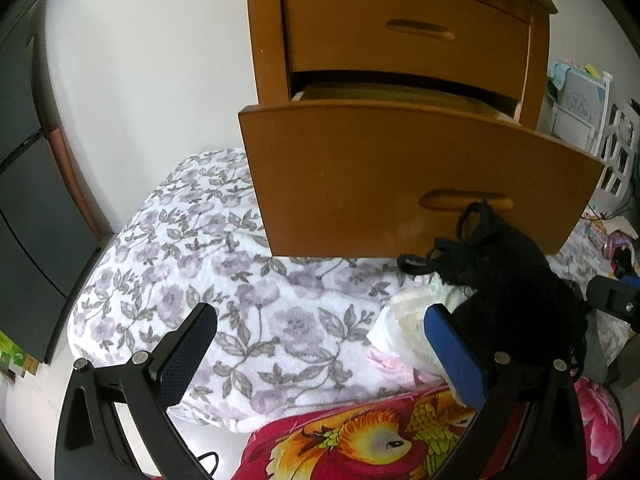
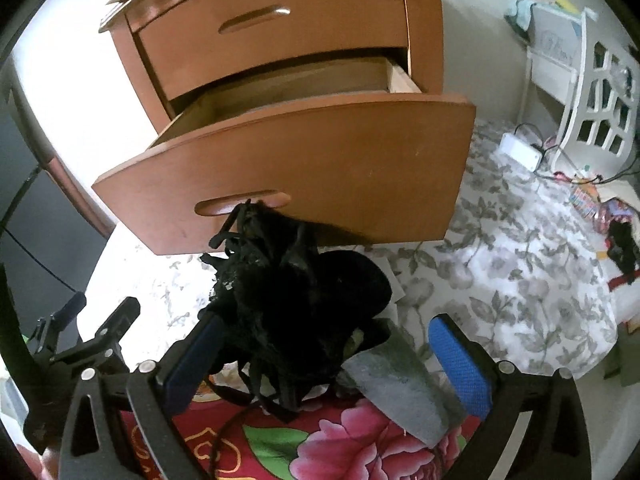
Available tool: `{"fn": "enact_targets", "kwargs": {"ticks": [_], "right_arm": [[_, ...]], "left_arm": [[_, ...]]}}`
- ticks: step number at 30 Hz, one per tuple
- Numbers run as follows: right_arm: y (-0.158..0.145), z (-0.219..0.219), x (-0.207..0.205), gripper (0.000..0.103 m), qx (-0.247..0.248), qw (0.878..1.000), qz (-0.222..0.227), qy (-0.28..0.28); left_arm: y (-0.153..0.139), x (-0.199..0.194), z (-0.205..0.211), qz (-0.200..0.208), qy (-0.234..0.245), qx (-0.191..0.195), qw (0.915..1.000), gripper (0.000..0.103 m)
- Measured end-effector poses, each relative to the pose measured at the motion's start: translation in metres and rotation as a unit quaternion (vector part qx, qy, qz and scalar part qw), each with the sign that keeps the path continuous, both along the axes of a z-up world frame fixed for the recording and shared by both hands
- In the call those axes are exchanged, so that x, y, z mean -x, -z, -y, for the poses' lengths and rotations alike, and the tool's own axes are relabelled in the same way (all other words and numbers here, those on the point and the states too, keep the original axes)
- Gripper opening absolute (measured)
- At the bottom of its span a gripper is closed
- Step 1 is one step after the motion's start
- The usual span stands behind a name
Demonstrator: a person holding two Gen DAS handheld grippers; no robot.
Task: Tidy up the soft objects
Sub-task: 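Open the right tool and release the black lace cloth onto the pile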
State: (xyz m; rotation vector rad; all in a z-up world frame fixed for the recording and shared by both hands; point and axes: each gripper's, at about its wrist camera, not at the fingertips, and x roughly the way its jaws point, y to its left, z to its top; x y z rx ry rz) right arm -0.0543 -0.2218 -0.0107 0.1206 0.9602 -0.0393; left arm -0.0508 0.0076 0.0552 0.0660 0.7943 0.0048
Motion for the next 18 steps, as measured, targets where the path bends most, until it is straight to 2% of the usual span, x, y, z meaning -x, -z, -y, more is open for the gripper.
{"fn": "enact_targets", "kwargs": {"ticks": [9, 13, 18], "right_arm": [[0.008, -0.005, 0.012, 0.103, 0.025, 0.999, 0.038, 0.007], [0.011, -0.003, 0.017, 0.103, 0.025, 0.998, 0.052, 0.018], [0.012, -0.003, 0.018, 0.103, 0.033, 0.997, 0.064, 0.024]], "left_arm": [[-0.003, 0.011, 0.005, 0.015, 0.011, -0.008, 0.9998, 0.103], [-0.007, 0.016, 0.004, 0.031, 0.004, -0.012, 0.9994, 0.103], [-0.008, 0.016, 0.004, 0.034, -0.019, -0.026, 0.9989, 0.103]]}}
